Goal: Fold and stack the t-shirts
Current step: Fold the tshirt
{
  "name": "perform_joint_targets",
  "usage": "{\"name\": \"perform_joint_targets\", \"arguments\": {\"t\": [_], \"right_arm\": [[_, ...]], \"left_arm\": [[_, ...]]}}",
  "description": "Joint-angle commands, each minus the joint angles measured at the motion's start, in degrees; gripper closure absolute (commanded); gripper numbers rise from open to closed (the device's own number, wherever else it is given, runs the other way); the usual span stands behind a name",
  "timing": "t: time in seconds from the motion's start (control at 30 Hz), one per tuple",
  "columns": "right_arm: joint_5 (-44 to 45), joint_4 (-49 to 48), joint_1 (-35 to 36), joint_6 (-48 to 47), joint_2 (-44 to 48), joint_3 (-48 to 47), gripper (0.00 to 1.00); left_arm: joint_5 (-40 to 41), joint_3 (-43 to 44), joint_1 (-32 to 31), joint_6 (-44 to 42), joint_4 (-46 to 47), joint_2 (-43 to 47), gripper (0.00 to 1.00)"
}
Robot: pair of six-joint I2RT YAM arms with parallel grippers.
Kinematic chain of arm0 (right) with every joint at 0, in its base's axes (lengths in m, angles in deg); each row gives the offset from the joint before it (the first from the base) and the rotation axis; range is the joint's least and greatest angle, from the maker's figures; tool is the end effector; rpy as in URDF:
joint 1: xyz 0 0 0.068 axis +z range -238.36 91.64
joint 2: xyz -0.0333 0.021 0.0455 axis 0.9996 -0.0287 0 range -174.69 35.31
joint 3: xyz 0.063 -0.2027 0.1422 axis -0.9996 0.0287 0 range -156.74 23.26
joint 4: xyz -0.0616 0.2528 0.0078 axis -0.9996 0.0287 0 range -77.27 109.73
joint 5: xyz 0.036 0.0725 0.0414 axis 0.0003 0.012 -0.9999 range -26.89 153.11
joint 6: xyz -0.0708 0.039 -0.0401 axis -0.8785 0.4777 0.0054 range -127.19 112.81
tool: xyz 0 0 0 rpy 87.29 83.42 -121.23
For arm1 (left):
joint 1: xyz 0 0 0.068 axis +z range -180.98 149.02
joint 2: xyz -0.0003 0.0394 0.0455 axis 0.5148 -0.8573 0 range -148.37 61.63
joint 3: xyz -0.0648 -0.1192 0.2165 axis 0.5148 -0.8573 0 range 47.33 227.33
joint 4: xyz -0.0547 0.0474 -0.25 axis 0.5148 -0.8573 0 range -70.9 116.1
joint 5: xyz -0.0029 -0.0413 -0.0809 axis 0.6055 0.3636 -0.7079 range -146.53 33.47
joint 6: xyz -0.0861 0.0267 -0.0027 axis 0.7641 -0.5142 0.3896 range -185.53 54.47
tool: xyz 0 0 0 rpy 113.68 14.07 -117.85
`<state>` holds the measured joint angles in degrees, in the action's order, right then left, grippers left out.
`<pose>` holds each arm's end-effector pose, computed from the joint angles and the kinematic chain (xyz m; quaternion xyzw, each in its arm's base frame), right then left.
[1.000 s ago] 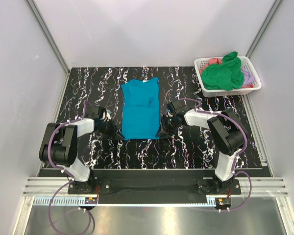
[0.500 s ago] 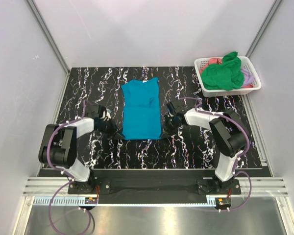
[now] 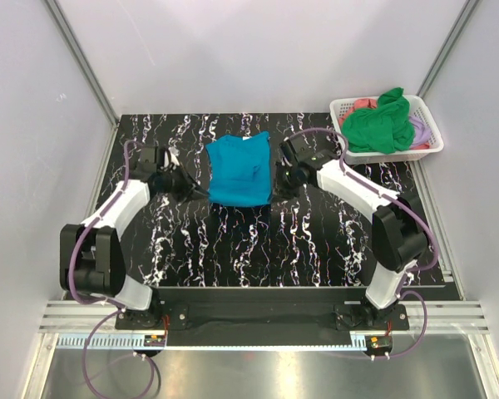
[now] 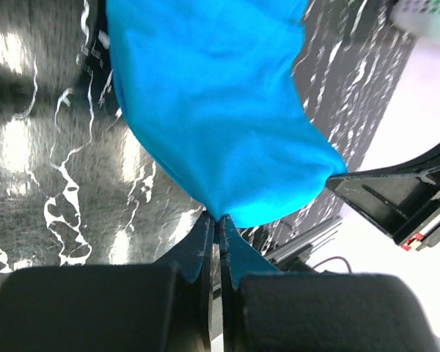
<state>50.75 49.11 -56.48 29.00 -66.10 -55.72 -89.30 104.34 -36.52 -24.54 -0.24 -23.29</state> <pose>0.3272 0.2238 0.1865 0.0071 0.9580 0.2355 0.1635 0.3187 -0.0747 0.1825 -0.1956 0.8961 -0.3630 0.1645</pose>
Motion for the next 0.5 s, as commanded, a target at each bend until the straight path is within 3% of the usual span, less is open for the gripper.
{"name": "perform_joint_targets", "arguments": {"t": [0.0, 0.27, 0.47], "right_arm": [[3.0, 3.4, -1.2, -1.9, -2.3, -6.1, 1.0], [3.7, 8.2, -3.9, -4.7, -10.8, -23.0, 1.0], [1.2, 9.9, -8.8, -5.6, -20.1, -35.5, 1.0]], "left_arm": [[-0.4, 6.0, 1.1, -0.5, -1.9, -2.1, 1.0], [-0.1, 15.2, 2.6, 2.7, 2.3, -7.9, 1.0], [-0.9, 23.3, 2.6, 5.3, 5.0, -17.1, 1.0]]}}
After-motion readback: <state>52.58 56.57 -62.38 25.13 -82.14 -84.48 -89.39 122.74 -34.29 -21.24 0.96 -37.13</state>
